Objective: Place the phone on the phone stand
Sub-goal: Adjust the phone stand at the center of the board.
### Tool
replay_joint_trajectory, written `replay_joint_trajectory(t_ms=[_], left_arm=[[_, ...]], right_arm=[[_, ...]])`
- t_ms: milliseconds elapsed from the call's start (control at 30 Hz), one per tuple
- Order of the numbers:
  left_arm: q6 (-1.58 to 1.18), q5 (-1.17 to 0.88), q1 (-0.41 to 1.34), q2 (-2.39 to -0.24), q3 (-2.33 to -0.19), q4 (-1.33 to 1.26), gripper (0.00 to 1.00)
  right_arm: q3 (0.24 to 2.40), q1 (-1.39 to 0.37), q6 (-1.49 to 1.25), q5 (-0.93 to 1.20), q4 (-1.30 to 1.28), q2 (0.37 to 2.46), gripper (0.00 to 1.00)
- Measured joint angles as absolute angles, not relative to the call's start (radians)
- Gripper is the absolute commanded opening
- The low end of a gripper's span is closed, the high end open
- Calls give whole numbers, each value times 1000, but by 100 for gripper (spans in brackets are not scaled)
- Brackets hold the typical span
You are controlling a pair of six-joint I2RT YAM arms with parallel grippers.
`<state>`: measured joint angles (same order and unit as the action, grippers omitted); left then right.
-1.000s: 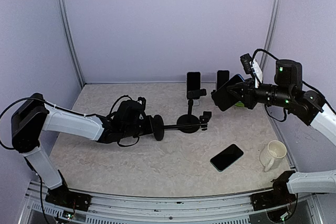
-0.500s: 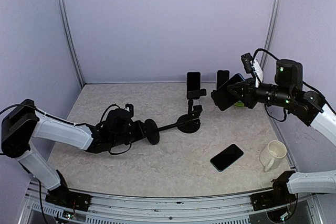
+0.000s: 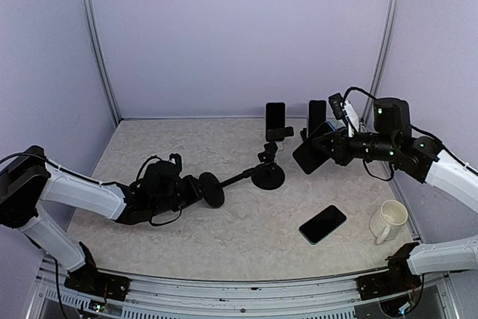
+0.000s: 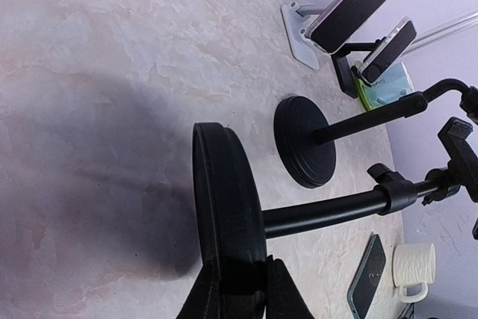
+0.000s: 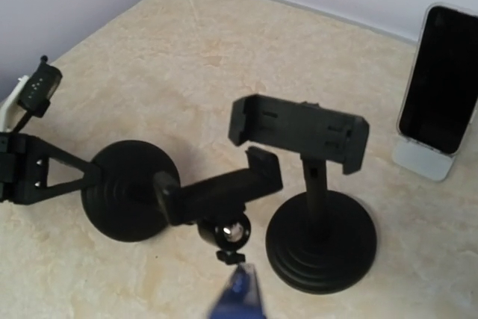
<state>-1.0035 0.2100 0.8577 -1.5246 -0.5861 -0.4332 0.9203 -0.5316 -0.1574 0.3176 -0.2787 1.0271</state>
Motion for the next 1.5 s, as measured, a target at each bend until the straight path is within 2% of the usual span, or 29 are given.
replay_joint_trajectory(t_ms=[1033, 1500], left_arm=[[-1016, 273, 868, -1457, -498, -460, 0], [-1013, 294, 879, -1454, -486, -472, 0]], right_arm=[[925, -683, -190, 133, -90, 1324, 0], [885, -718, -322, 123, 129, 1391, 0]])
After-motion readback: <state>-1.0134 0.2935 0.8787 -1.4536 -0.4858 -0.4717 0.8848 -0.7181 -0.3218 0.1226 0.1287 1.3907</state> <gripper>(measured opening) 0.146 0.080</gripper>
